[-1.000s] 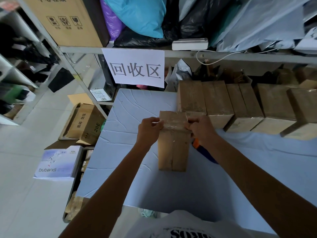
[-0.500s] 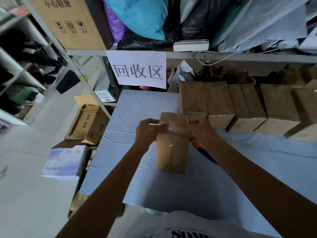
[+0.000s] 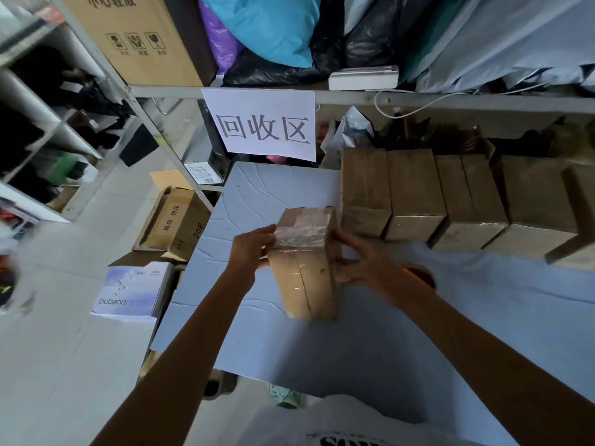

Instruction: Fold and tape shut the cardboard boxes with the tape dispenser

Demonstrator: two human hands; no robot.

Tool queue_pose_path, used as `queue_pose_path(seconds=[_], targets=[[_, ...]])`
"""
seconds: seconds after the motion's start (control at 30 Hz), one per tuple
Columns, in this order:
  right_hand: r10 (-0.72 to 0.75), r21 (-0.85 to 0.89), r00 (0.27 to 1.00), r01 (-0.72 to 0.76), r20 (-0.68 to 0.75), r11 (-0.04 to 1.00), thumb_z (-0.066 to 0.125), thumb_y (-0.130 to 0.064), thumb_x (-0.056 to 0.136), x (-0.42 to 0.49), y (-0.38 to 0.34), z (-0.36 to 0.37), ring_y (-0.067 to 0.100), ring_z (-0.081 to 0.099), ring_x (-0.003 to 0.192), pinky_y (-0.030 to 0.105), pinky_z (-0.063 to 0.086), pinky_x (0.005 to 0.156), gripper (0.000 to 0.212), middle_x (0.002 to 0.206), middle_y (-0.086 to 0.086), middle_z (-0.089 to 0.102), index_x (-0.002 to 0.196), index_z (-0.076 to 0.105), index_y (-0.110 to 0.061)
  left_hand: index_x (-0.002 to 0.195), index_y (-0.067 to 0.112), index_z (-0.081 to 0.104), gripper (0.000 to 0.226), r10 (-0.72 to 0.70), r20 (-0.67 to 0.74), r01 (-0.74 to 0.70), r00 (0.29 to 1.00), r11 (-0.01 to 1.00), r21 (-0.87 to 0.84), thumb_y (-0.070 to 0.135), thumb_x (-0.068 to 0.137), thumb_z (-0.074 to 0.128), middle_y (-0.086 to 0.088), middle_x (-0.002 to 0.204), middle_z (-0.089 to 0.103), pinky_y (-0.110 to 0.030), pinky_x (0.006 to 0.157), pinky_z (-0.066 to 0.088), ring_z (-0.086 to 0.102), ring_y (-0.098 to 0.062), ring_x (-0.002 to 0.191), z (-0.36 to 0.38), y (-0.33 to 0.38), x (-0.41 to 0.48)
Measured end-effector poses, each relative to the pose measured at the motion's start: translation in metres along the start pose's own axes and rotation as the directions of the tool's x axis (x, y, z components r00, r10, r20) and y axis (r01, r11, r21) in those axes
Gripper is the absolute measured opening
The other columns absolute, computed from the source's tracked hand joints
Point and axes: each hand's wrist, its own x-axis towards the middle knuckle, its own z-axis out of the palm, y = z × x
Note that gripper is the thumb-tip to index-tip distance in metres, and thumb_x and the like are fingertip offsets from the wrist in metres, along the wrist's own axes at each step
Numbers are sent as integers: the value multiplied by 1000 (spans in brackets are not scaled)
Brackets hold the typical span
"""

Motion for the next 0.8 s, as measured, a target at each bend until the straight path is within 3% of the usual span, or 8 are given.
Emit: queue_pose_path(seconds=[0.1, 0.2, 0.27, 0.33, 0.43, 0.57, 0.67, 0.8], targets=[[-158, -180, 987, 151, -23, 972, 73, 12, 71, 3, 9, 9, -8, 57, 96, 11, 52, 72, 95, 118, -15, 52, 143, 27, -29, 139, 26, 47, 53, 12, 170, -9, 985, 1000, -20, 33, 88, 59, -6, 131, 53, -52, 96, 42, 51, -27, 114, 0, -9, -3], [-205, -132, 959, 182, -196, 974, 67, 7, 80, 16, 6, 13, 9, 57, 105, 14, 51, 72, 79, 120, -10, 53, 144, 32, -21, 144, 22, 28, 84, 63, 226, -70, 972, 997, 20, 13, 75, 76, -13, 135, 50, -49, 97, 42, 54, -27, 113, 4, -23, -5], [-243, -104, 934, 223, -262, 969, 70, 1, 80, 29, 5, 10, 10, 56, 107, 17, 49, 78, 64, 122, -10, 53, 135, 43, -18, 133, 9, 41, 70, 143, 127, -155, 982, 983, 93, -2, 72, 75, -16, 126, 56, -39, 92, 49, 58, -27, 110, 7, -33, -3], [-326, -148, 901, 294, -288, 944, 74, -8, 79, 43, 0, 7, -2, 59, 99, 13, 48, 77, 46, 112, -14, 58, 117, 52, -21, 122, 6, 52, 56, 277, 72, -285, 958, 944, 164, -6, 72, 75, -10, 118, 62, -38, 91, 51, 59, -27, 111, 9, -34, 3], [-379, -197, 854, 329, -356, 924, 75, -16, 80, 61, -13, 12, -12, 60, 84, 3, 45, 65, 32, 98, -16, 60, 101, 52, -24, 132, 13, 50, 58, 351, 121, -367, 929, 917, 154, -2, 80, 70, -7, 129, 56, -43, 98, 49, 54, -26, 118, 6, -19, 13], [-408, -296, 817, 304, -408, 906, 69, -15, 84, 91, -37, 21, 3, 58, 101, 9, 46, 75, 42, 110, -8, 57, 121, 48, -13, 144, 18, 32, 73, 267, 176, -294, 947, 943, 153, 5, 83, 70, -8, 138, 46, -45, 100, 47, 52, -28, 120, 8, 20, 46], [-516, -563, 764, 247, -387, 788, 69, -16, 83, 114, -56, 18, 8, 56, 94, 21, 48, 85, 61, 107, -2, 57, 136, 40, -9, 143, 12, 34, 63, 288, 242, -338, 927, 919, 202, 14, 88, 65, -9, 140, 45, -42, 99, 48, 50, -28, 124, 21, 44, 79], [-356, -603, 817, 12, -454, 798, 75, -20, 77, 147, -65, -12, 31, 48, 121, 45, 40, 103, 70, 132, 16, 49, 136, 40, -6, 146, 15, 27, 77, 224, 354, -336, 908, 894, 297, 19, 84, 71, -4, 142, 40, -46, 100, 47, 48, -26, 124, 52, 55, 117]])
